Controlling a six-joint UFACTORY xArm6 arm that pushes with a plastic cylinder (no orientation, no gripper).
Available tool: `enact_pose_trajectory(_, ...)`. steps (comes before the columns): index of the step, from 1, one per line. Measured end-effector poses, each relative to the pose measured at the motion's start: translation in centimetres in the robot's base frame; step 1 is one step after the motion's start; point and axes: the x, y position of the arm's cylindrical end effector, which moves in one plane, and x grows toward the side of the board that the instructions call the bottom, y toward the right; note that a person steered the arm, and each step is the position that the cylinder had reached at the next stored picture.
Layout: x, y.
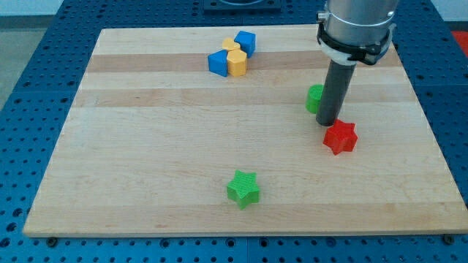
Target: Push the green circle into the green star
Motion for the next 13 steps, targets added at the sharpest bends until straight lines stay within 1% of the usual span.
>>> enact_pose_trajectory(1, -2.9, 2.9)
enact_pose_trajectory(2, -7.1, 3.2)
enact_pose_trajectory(3, -8.0, 1.7)
enact_pose_trajectory(4, -3.9, -1.0)
enact_pose_trajectory(5, 1.3, -2.7)
enact_pose_trajectory(6, 5.0, -4.0)
enact_pose_trajectory(8, 9.8, -5.8)
enact_pose_trajectory(9, 11.0, -6.0)
enact_pose_trajectory(10, 8.5, -3.3)
enact_pose_trajectory(11, 5.2, -3.4)
enact_pose_trajectory(12, 5.6, -5.3)
enact_pose_trajectory(13, 7.9, -6.3)
